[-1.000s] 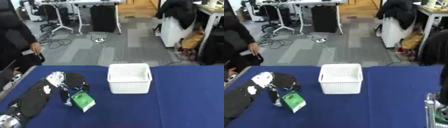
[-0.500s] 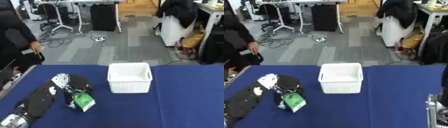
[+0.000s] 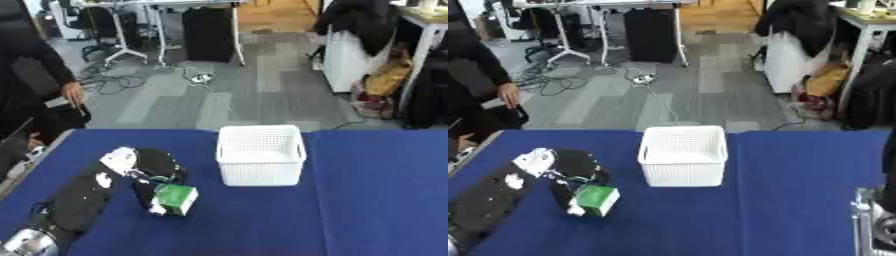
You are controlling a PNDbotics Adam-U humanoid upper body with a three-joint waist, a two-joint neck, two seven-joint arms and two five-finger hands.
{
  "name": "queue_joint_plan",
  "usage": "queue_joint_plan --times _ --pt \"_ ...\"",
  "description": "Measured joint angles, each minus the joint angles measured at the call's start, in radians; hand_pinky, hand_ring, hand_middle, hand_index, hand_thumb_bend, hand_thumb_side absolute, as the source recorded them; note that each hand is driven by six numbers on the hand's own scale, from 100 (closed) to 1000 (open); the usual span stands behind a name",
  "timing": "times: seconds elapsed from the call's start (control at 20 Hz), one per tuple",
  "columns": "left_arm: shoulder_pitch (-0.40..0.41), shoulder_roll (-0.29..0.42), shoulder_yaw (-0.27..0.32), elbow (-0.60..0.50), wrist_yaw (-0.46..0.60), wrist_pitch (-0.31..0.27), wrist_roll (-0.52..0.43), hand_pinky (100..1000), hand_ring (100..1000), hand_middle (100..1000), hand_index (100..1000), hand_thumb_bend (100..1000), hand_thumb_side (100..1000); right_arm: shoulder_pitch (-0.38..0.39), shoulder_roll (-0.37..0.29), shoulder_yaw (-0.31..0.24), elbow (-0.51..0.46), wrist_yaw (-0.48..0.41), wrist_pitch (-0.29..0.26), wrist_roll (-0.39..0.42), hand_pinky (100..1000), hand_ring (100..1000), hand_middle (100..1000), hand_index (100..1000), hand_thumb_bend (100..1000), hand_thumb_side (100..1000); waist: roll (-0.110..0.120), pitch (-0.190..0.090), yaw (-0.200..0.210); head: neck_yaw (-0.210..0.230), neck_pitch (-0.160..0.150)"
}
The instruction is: Pick up objects on the table and place them in the box.
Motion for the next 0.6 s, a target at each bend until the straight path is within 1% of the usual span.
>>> queue_joint_plan --times 0.3,0.4,0.6 --pt "-0.023 0.055 -0.005 -0.097 0.182 0.029 -0.060 100 100 100 270 207 911 0.001 -0.001 -0.002 0.000 0.000 0.005 -0.006 100 100 100 409 179 1000 0.005 -0.007 0.006 0.000 0.000" --pt "-0.031 0.065 -0.009 -0.128 0.237 0.045 -0.085 100 100 100 270 206 914 0.001 -0.001 -0.004 0.000 0.000 0.007 -0.009 100 100 100 410 180 1000 0.005 -0.007 0.006 -0.001 -0.001" --pt "-0.047 0.072 -0.020 -0.181 0.323 0.077 -0.120 100 100 100 268 206 918 0.001 -0.001 -0.006 0.000 0.000 0.012 -0.014 100 100 100 410 181 1000 0.005 -0.007 0.004 -0.001 -0.013"
